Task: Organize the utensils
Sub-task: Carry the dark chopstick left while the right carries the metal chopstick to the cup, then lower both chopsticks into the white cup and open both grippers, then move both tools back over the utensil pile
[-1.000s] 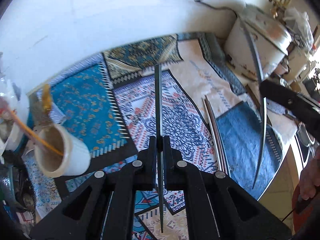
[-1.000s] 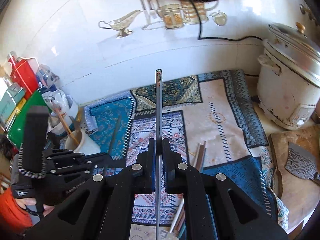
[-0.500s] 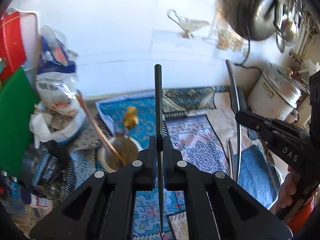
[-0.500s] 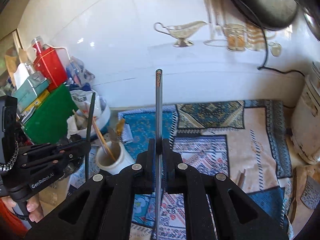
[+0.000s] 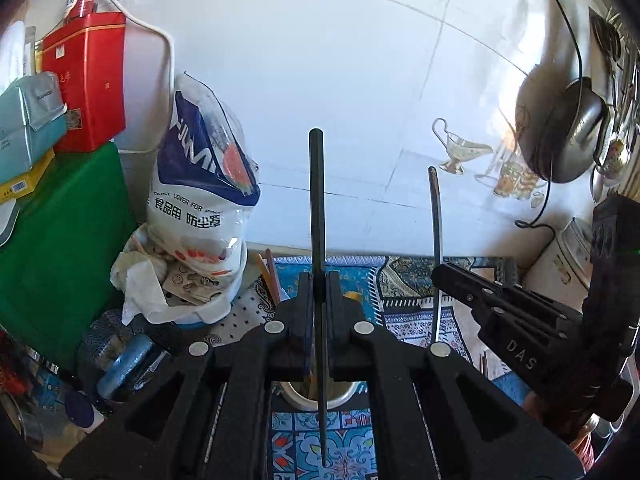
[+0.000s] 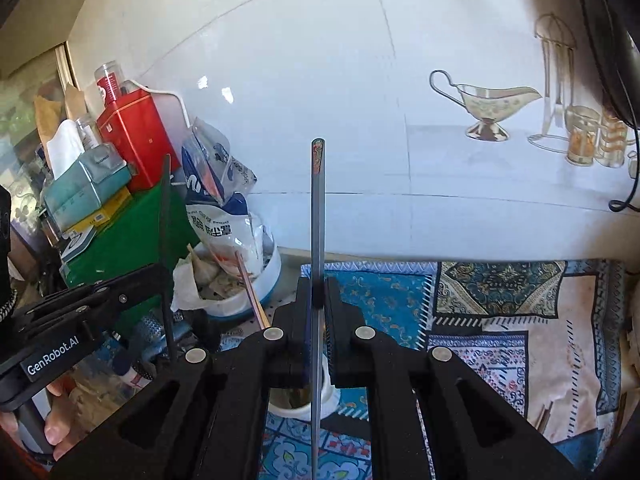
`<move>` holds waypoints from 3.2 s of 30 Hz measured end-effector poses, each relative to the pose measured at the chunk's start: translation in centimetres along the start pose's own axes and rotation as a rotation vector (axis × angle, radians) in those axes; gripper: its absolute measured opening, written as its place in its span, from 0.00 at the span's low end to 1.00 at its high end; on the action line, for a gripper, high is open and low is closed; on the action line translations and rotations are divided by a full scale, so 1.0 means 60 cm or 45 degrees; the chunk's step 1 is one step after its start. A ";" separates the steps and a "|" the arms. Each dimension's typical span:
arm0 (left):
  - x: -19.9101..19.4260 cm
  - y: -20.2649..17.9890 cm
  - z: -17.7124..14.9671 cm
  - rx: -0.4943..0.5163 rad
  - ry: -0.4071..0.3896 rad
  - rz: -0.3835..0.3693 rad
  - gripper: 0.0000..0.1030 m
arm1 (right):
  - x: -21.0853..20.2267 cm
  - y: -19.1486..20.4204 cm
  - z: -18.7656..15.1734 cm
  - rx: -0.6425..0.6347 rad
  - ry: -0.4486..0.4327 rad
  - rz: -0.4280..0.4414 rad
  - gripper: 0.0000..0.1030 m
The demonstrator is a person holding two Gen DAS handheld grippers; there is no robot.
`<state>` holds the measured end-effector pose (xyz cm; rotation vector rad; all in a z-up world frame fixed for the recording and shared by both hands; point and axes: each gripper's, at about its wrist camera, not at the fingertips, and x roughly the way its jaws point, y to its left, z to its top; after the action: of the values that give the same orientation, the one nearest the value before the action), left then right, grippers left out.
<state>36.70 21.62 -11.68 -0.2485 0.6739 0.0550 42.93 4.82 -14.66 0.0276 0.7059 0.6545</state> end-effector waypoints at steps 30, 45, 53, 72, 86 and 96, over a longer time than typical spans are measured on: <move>0.162 0.068 -0.059 -0.114 0.018 -0.022 0.04 | 0.123 -0.003 -0.051 0.033 0.102 -0.134 0.05; 0.110 0.024 -0.084 0.002 0.128 0.079 0.04 | 0.049 0.012 -0.070 -0.116 0.265 -0.035 0.06; 0.051 -0.045 -0.077 0.091 0.085 0.074 0.16 | -0.017 -0.026 -0.067 -0.111 0.227 -0.064 0.16; 0.114 -0.317 -0.137 0.322 0.255 -0.154 0.33 | -0.174 -0.267 -0.122 0.090 0.232 -0.361 0.22; 0.279 -0.440 -0.320 0.476 0.767 -0.213 0.34 | -0.189 -0.413 -0.251 0.279 0.467 -0.501 0.22; 0.313 -0.476 -0.375 0.519 0.897 -0.224 0.28 | -0.188 -0.447 -0.300 0.372 0.546 -0.497 0.22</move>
<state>41.39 -12.13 -34.33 0.0792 1.3377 -0.3520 40.25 -26.46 -28.16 0.0175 1.1812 0.1748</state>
